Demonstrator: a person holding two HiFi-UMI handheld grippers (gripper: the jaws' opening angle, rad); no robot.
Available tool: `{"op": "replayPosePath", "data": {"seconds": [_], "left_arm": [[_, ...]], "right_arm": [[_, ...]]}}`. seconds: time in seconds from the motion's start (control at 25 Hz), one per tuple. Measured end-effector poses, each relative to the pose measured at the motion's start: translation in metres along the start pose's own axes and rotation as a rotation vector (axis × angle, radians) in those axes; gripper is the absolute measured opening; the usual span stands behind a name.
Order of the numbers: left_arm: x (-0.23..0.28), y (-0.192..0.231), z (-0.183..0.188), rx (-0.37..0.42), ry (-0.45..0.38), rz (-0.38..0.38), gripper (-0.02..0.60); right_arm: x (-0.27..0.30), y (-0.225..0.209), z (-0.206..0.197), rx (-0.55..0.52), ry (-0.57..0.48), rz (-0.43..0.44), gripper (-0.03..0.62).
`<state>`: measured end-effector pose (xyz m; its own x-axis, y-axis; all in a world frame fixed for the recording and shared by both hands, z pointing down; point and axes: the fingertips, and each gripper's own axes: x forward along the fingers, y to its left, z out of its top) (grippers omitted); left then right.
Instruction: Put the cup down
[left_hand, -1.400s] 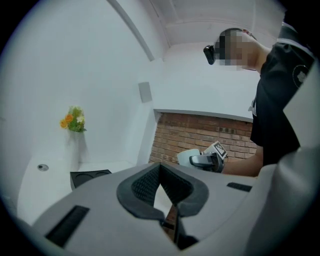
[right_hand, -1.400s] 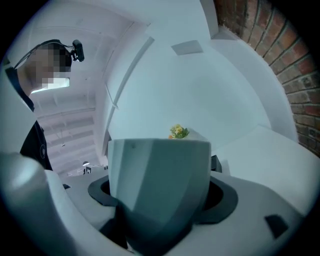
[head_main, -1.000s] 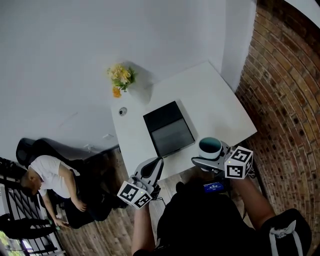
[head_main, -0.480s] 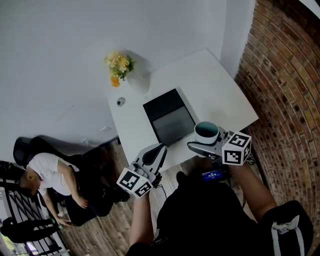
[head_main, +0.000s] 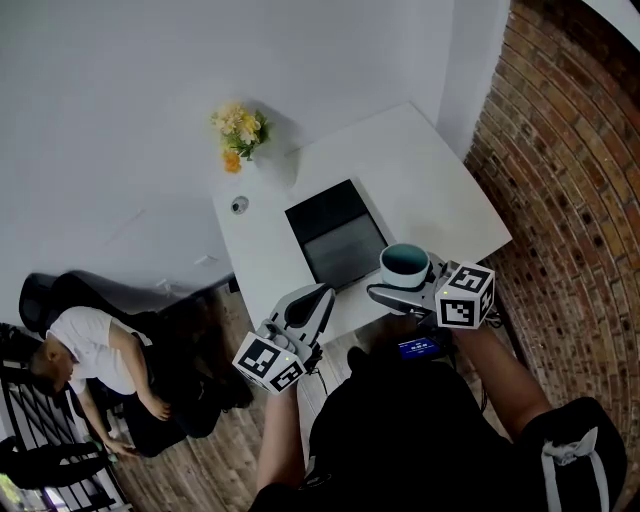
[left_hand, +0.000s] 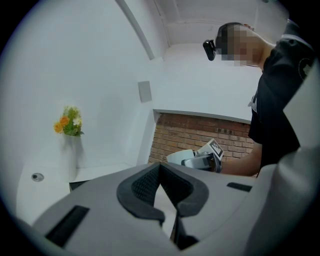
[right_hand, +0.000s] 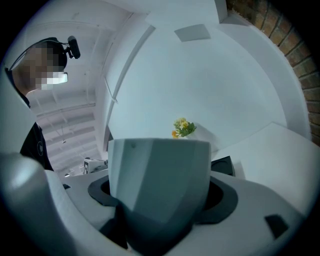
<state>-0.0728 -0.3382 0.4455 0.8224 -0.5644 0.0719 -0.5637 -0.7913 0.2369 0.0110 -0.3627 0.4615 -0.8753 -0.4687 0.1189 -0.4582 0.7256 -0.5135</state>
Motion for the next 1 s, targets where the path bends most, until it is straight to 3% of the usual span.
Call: {"op": "replayPosePath", "data": {"seconds": [0.4,1.0], "left_arm": [[-0.003,0.009,0.009,-0.007,-0.015,0.01,0.008],[0.011,0.055,0.013,0.018,0.006,0.061,0.008]], "right_arm": [[0.018,-0.02,-0.004,-0.007,0.027,-0.018,0.407],[0.136,-0.147,0.025,-0.166,-0.015,-0.288,0.407]]}}
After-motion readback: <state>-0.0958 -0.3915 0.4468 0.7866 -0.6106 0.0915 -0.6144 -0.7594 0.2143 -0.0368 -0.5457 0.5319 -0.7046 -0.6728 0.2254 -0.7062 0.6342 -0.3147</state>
